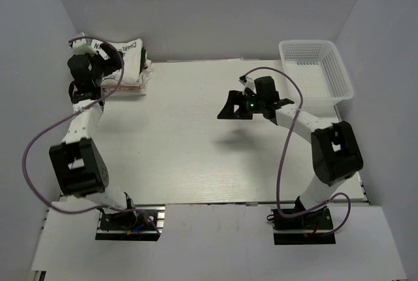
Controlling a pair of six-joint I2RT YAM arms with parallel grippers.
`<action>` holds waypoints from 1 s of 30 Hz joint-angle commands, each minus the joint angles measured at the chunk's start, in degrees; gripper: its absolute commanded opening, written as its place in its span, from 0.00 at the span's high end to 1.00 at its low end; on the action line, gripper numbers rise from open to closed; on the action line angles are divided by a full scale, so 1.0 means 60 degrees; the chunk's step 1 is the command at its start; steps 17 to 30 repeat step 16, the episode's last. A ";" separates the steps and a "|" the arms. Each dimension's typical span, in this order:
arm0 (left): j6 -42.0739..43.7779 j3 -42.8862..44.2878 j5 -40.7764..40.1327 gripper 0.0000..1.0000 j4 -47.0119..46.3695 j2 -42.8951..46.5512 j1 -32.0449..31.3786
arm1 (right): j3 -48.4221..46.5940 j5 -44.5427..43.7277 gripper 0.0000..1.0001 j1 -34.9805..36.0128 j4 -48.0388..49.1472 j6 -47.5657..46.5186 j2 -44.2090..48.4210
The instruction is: Fold and stack the t-shirts
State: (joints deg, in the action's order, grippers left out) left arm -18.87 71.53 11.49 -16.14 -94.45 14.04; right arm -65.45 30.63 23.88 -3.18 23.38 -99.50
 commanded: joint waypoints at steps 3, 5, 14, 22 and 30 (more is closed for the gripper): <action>-0.0104 -0.0874 0.1086 0.00 0.3315 0.2952 -0.0713 | 0.1675 -0.0168 0.10 -0.0069 0.1467 0.0337 0.2353; -0.0441 -0.2087 0.1292 0.00 0.3540 0.4089 -0.1195 | 0.2337 -0.0692 0.10 -0.0040 0.1671 0.0512 0.2929; -0.1176 -0.3850 0.0136 0.00 0.4418 0.6675 -0.1960 | 0.4535 -0.1151 0.10 -0.0069 0.1600 0.0690 0.6197; -0.1176 -0.3850 -0.0096 0.00 0.4595 0.6675 -0.2047 | 0.4931 -0.1135 0.10 -0.0069 0.1687 0.0659 0.6797; -0.1176 -0.3850 -0.0096 0.00 0.4595 0.6675 -0.2047 | 0.4931 -0.1135 0.10 -0.0069 0.1687 0.0659 0.6797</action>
